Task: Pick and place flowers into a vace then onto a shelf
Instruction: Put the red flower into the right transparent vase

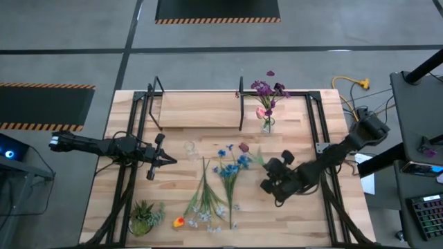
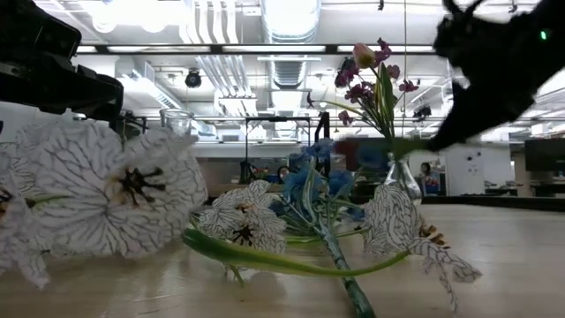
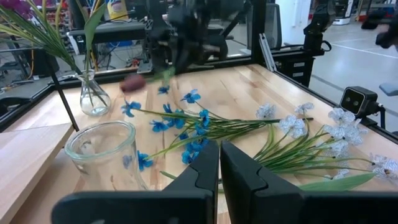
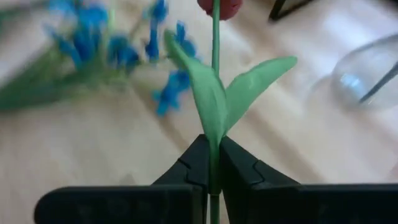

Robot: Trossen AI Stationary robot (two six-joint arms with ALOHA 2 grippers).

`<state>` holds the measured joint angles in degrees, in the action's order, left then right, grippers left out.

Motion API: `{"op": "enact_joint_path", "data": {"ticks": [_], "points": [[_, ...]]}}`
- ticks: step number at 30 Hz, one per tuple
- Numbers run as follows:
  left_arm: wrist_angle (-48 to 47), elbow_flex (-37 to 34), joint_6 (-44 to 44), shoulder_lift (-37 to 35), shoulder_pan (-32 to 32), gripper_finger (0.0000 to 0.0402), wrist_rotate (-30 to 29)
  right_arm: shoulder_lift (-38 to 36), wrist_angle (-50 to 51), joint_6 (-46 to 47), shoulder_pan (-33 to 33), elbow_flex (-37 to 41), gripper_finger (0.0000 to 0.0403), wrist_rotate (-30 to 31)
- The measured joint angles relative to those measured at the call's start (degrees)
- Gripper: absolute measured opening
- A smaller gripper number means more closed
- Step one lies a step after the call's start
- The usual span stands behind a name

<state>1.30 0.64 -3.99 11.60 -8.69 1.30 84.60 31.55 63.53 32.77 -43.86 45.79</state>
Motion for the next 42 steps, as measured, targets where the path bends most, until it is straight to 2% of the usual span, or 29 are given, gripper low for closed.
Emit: {"op": "enact_joint_path", "data": {"ticks": [10,16,20,23,27,29,36,42], "points": [[-0.02,0.00,0.00,0.01,0.01,0.0000,0.02,-14.36,-0.72,-12.23,2.19,0.02,0.0017,15.32],[-0.02,0.00,0.00,0.01,0.02,0.0000,0.02,-21.34,-0.79,-19.43,2.23,0.26,0.0017,13.70],[0.00,0.00,0.00,0.00,0.03,0.0000,0.02,-25.97,-4.16,-28.84,2.23,0.74,0.0017,6.53],[0.00,0.00,0.00,0.00,0.05,0.0000,0.02,-29.01,-13.62,-41.63,2.23,2.71,0.0017,-1.32],[0.02,0.00,0.00,0.02,0.04,0.0000,0.02,-32.31,-32.97,-60.36,2.02,8.47,0.0017,-14.86],[0.04,0.00,0.00,0.00,0.04,0.0000,0.02,-33.93,-41.55,-65.88,1.34,11.81,0.0017,-18.24],[0.04,0.00,0.00,0.02,0.04,0.0000,0.02,-40.36,-62.16,-75.12,-3.77,25.55,0.0017,-18.86],[0.13,0.00,0.00,0.02,0.04,0.0000,0.02,-42.89,-85.94,-81.92,-11.85,36.93,0.0017,-18.57]]}}
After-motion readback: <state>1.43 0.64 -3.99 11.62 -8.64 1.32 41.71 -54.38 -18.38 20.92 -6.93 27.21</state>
